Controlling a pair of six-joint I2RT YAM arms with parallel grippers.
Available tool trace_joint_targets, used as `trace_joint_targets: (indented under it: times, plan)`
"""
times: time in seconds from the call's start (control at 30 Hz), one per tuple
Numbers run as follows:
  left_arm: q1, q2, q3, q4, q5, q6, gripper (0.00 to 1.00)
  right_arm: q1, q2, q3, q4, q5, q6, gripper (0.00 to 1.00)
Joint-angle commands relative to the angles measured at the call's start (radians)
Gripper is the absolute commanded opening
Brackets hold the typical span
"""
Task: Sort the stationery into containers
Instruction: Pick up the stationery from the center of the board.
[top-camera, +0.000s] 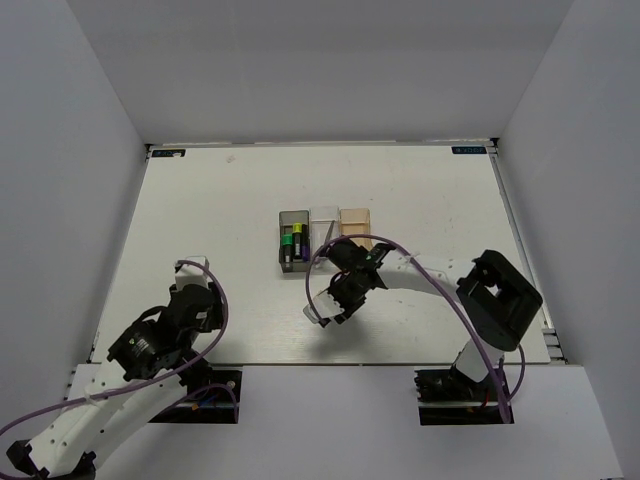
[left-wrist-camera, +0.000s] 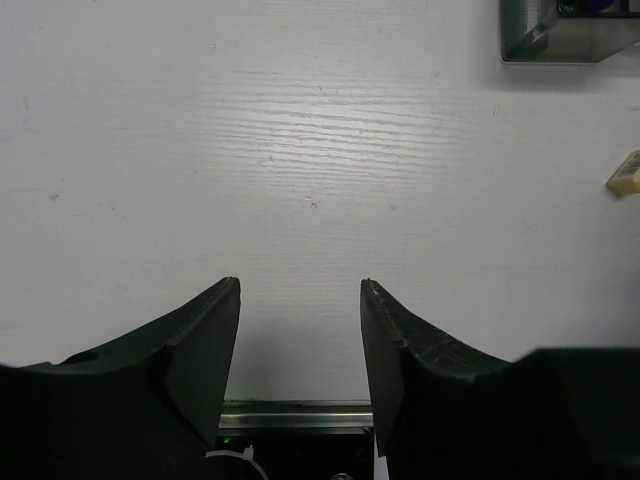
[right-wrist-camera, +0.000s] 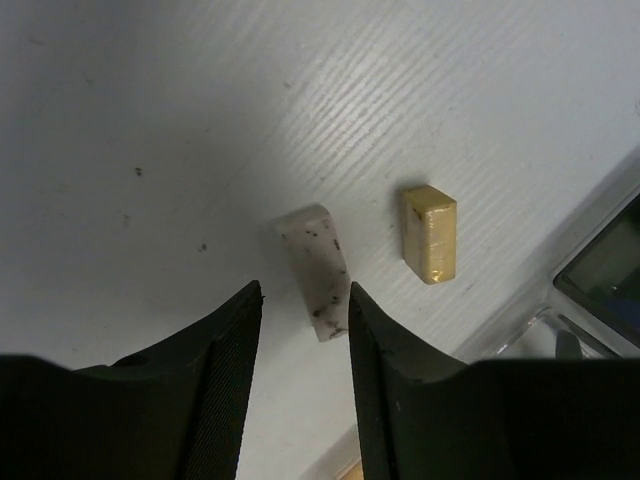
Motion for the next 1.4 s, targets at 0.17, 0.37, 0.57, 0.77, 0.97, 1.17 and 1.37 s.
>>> trace_joint_targets:
  times: [0.17, 0.37, 0.57, 0.77, 0.97, 1.17, 1.37]
  plan:
    - [0.003, 0.013, 0.021, -0.020, -0.031, -0.008, 0.63, 0.037, 0.082, 0.083, 0.015, 0.124, 0.001, 0.47]
    - [0.003, 0.019, 0.015, -0.014, -0.015, -0.005, 0.63, 0.037, 0.148, 0.135, -0.126, 0.068, -0.089, 0.46]
    - [0.001, 0.013, 0.017, -0.018, -0.015, -0.007, 0.63, 0.031, 0.251, 0.262, -0.465, -0.044, -0.192, 0.27]
    - [0.001, 0.016, -0.006, 0.060, 0.102, 0.048, 0.63, 0.040, 0.242, 0.204, -0.452, -0.049, -0.068, 0.06]
    - [0.004, 0.169, -0.031, 0.210, 0.365, 0.087, 0.38, 0.037, -0.033, 0.110, -0.170, -0.009, 0.337, 0.00]
    - [-0.069, 0.322, -0.018, 0.397, 0.445, 0.064, 0.21, 0.027, -0.284, 0.103, -0.048, 0.132, 0.679, 0.00]
    - [-0.198, 0.494, -0.012, 0.564, 0.426, 0.062, 0.33, -0.030, -0.352, 0.037, 0.131, 0.631, 0.811, 0.00]
